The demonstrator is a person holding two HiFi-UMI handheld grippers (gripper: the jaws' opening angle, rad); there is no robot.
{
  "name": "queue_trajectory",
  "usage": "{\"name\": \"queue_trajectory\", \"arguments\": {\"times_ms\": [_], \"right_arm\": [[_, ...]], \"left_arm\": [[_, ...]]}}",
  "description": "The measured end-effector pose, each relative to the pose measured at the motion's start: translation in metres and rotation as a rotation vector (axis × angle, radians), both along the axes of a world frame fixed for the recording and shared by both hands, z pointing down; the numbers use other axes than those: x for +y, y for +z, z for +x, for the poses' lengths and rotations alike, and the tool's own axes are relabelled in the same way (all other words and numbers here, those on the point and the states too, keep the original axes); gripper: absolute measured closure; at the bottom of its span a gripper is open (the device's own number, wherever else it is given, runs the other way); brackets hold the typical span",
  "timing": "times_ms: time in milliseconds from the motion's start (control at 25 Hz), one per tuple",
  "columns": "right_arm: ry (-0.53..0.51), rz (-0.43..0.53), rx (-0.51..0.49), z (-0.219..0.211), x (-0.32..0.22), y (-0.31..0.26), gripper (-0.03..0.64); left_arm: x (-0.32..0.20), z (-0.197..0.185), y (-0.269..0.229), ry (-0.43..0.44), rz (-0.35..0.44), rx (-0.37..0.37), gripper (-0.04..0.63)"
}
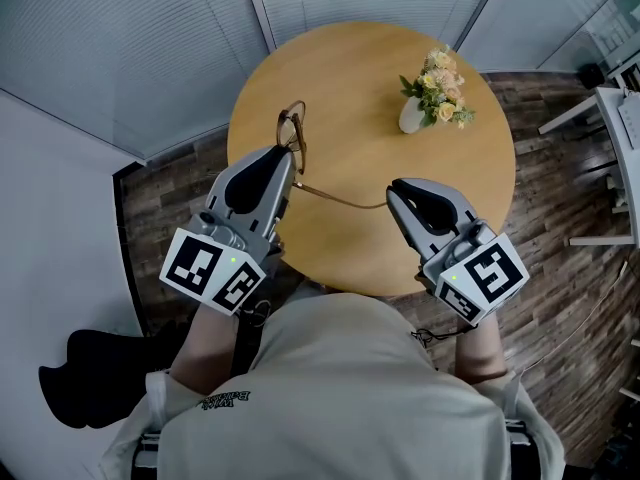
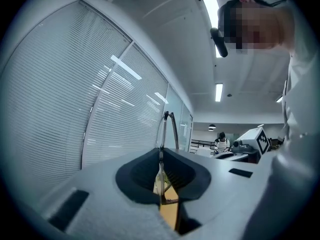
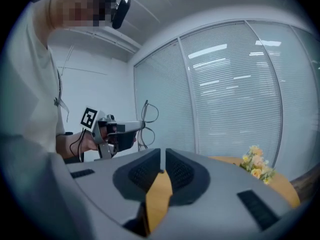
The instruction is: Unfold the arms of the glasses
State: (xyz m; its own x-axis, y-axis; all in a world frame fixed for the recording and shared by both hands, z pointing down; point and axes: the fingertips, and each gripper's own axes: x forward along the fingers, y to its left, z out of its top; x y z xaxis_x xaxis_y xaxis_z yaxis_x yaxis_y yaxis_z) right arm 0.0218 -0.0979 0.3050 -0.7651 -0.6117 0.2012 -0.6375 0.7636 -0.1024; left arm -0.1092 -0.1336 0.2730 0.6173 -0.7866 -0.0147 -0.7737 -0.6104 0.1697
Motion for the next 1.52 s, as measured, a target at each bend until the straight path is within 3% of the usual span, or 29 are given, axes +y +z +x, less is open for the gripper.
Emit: {"name": "queue_trajectory", "arguments": {"times_ms": [200, 640, 800, 1200, 1520], "right_arm": [[-0.023, 0.098, -0.008, 0.001, -0.001, -0.036, 0.574], [-0.254, 0.157, 0.175, -0.036, 0.003, -0.034, 0.574], [-0.337, 0.131, 0.225, -0.047, 0.009, -0.023, 0.574], [-0.518, 0.029, 0.171, -0.075, 0.024, 0.001, 0.574], [-0.583, -0.022, 0.156, -0.080, 0.027, 0.018, 0.549]], "left_arm": [[0.002, 0.000, -0.002, 0.026, 0.010, -0.029, 0.555], [0.028, 0.034, -0.014, 0.164, 0.027, -0.023, 0.557], [0.035, 0.041, -0.021, 0.202, 0.028, -0.002, 0.557], [0.043, 0.050, -0.022, 0.241, 0.033, -0.008, 0.557], [0.039, 0.051, -0.013, 0.226, 0.027, -0.029, 0.557]]}}
